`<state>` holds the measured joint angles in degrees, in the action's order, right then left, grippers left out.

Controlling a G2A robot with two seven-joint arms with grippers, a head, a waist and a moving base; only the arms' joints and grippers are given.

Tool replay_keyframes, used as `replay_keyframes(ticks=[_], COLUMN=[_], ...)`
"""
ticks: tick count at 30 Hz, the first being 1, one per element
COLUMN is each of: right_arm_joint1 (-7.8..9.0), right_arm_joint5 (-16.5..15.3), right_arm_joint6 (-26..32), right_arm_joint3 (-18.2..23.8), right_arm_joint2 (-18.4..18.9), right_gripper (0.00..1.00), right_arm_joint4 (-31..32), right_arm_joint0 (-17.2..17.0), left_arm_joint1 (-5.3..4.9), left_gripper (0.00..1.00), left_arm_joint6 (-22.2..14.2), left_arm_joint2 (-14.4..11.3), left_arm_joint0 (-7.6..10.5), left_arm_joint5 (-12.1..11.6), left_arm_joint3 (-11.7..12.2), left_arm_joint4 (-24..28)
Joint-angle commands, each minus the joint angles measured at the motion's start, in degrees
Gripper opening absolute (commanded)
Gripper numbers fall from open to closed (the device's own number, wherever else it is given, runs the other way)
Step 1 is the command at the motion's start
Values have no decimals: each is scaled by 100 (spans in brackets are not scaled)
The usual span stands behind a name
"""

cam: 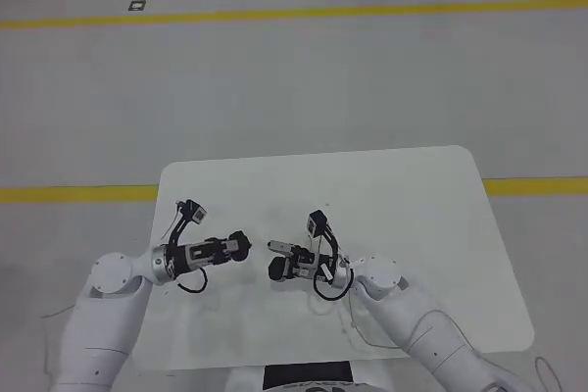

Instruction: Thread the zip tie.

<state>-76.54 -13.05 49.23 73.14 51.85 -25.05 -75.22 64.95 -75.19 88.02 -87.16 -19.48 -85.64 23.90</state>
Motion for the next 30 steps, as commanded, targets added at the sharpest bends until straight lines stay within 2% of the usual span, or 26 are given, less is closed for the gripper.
replay_keyframes(ticks=[1,11,23,26,28,30], right_arm_joint1=[0,0,3,69,145,215], right_arm_joint5=[0,0,9,246,635,1026], right_arm_joint6=[0,0,-63,-368,-603,-749], right_arm_joint3=[0,0,29,342,678,1107], right_arm_joint2=[0,0,3,68,127,209], right_gripper=[100,100,100,100,100,100], right_arm_joint4=[0,0,61,759,1534,2035], right_arm_joint0=[0,0,2,15,-4,-111], left_arm_joint1=[32,236,242,242,242,242], left_gripper=[0,0,0,0,0,0], left_arm_joint6=[-49,-368,-379,-379,-379,-379], left_arm_joint2=[40,363,374,374,374,374], left_arm_joint0=[16,66,69,69,69,69], left_arm_joint5=[0,0,0,0,0,0], left_arm_joint3=[11,100,101,101,101,101], left_arm_joint4=[50,162,156,156,156,156])
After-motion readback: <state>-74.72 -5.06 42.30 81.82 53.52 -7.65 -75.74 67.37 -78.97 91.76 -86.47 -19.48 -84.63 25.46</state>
